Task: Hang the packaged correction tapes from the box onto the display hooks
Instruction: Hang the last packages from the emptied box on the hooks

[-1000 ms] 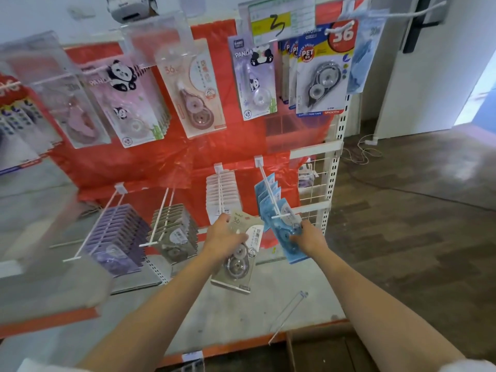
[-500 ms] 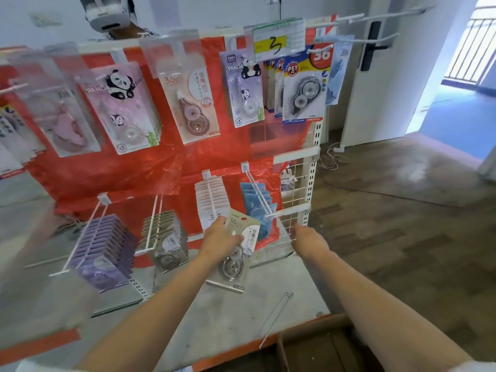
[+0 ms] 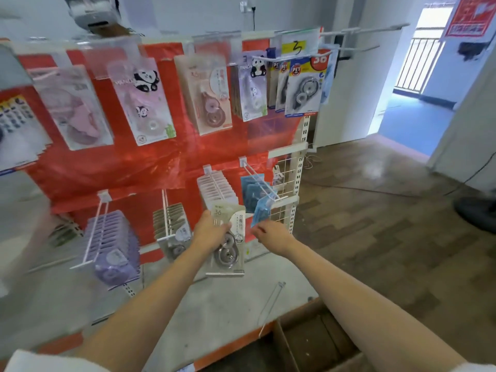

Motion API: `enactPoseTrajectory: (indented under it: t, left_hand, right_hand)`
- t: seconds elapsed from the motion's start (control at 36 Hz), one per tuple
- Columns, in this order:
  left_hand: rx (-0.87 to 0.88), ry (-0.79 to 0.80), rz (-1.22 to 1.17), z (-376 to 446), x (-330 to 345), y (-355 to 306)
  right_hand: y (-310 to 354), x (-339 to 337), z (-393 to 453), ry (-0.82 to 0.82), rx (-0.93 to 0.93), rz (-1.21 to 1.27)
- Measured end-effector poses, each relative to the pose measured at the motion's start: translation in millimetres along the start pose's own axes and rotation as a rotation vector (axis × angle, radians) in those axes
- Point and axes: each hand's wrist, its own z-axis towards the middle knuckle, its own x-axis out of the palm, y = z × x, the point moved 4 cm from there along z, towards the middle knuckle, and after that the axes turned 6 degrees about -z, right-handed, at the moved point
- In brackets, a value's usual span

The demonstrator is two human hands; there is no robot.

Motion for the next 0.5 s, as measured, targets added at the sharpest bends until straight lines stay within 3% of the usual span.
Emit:
enactPoseTrajectory:
  t: [0.11, 0.19, 0.33, 0.5]
  left_hand:
    - [-0.072, -0.041, -0.226, 5.7, -23.6, 24.7]
    - [-0.080, -0.050, -0.282, 5.0, -41.1, 41.5]
    - [-0.086, -0.006, -0.049, -9.6, -69.8, 60.6]
    - [-0.108, 0.155, 0.229, -22.2, -90.1, 87.7]
  right_hand:
    - [34.8, 22.4, -10.6, 0.127, 0.042, 0.358]
    - [54.3, 44.2, -10.9, 0.185, 0.088, 0.488]
    - [80.1, 73.6, -10.6, 0.203, 0.074, 0.650]
    - [81.0, 102.1, -12.6, 0.247, 0.073, 0.621]
